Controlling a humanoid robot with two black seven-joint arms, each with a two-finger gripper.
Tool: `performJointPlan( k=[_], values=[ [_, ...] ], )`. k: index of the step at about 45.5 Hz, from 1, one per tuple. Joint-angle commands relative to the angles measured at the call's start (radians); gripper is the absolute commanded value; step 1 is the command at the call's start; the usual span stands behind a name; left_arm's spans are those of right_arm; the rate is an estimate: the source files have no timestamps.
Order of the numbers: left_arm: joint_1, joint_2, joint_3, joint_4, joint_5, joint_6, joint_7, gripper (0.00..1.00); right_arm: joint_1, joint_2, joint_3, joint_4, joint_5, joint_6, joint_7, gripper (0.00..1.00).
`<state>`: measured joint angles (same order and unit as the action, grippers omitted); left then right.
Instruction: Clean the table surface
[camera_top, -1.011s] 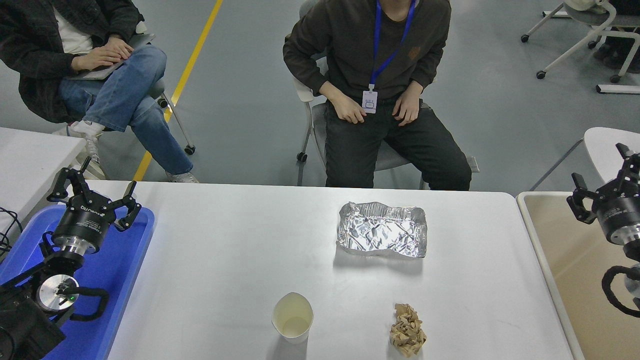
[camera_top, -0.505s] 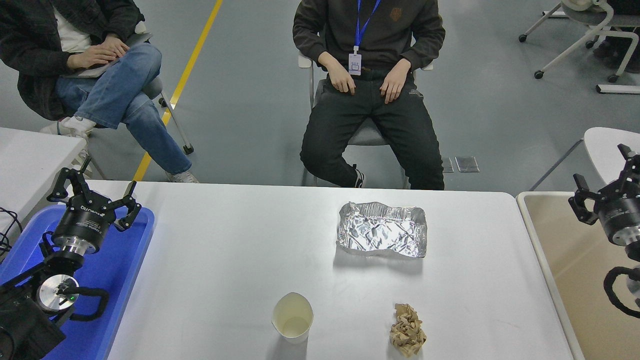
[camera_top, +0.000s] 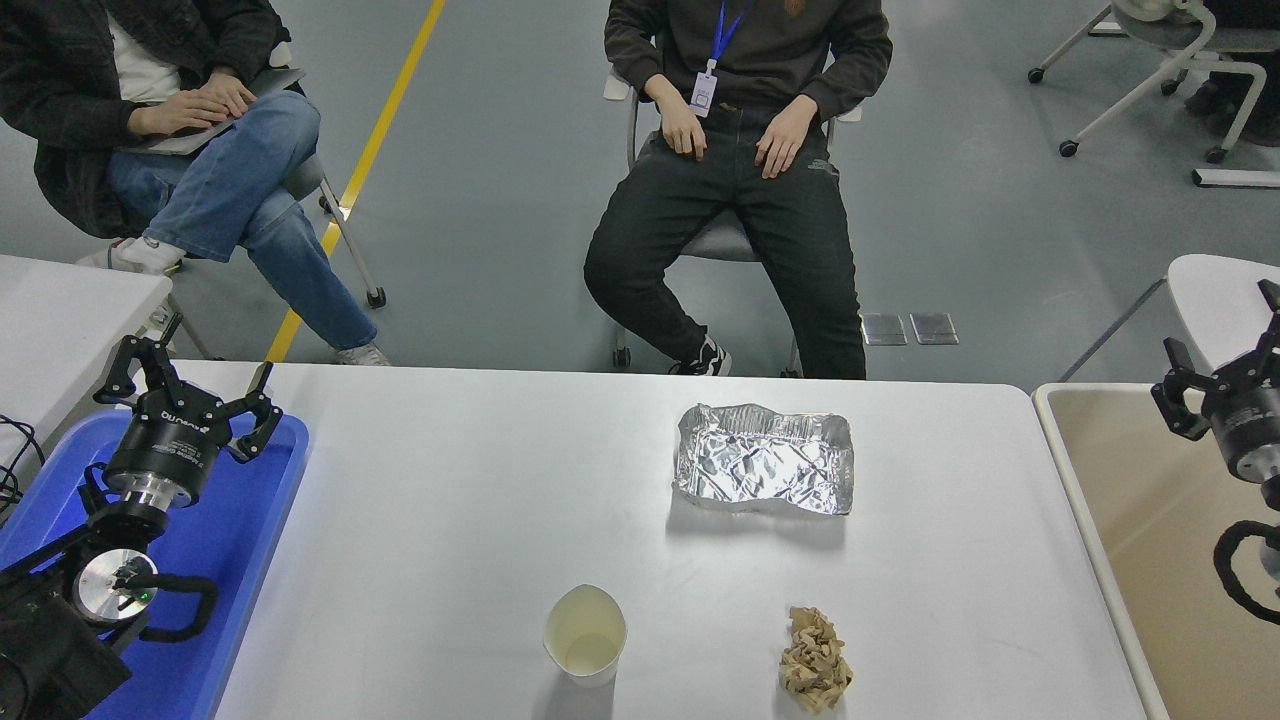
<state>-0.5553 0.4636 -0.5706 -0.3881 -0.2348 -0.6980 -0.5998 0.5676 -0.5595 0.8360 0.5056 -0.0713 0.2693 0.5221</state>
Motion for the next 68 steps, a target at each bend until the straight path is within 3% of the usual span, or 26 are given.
performJointPlan(
  k=[1, 12, 22, 30, 37, 43, 55, 68],
  values=[
    [0.000, 0.000, 0.000, 0.000, 0.000, 0.000, 0.000, 1.00, 0.029, -0.014, -0.029, -0.010, 0.005, -0.001, -0.001, 0.99],
    [0.000, 0.001, 0.000, 0.000, 0.000, 0.000, 0.000, 1.00, 0.037, -0.036, -0.055, 0.004, 0.005, 0.002, 0.001, 0.99],
    [0.000, 0.001, 0.000, 0.000, 0.000, 0.000, 0.000, 1.00, 0.135, -0.109, -0.332, 0.013, 0.007, 0.008, -0.001, 0.99],
    [0.000, 0.001, 0.000, 0.000, 0.000, 0.000, 0.000, 1.00, 0.359, -0.210, -0.633, 0.019, -0.018, 0.011, -0.002, 0.99],
    [0.000, 0.001, 0.000, 0.000, 0.000, 0.000, 0.000, 1.00, 0.627, -0.218, -0.983, 0.017, -0.074, 0.016, -0.002, 0.99],
    [0.000, 0.001, 0.000, 0.000, 0.000, 0.000, 0.000, 1.00, 0.807, -0.204, -1.144, 0.022, -0.133, 0.037, -0.002, 0.99],
    [0.000, 0.000, 0.000, 0.000, 0.000, 0.000, 0.000, 1.00, 1.078, 0.025, -1.276, 0.033, -0.511, 0.068, 0.001, 0.99],
    [0.000, 0.001, 0.000, 0.000, 0.000, 0.000, 0.000, 1.00, 1.212, 0.360, -1.318, 0.100, -0.786, 0.070, 0.001, 0.99]
  ],
)
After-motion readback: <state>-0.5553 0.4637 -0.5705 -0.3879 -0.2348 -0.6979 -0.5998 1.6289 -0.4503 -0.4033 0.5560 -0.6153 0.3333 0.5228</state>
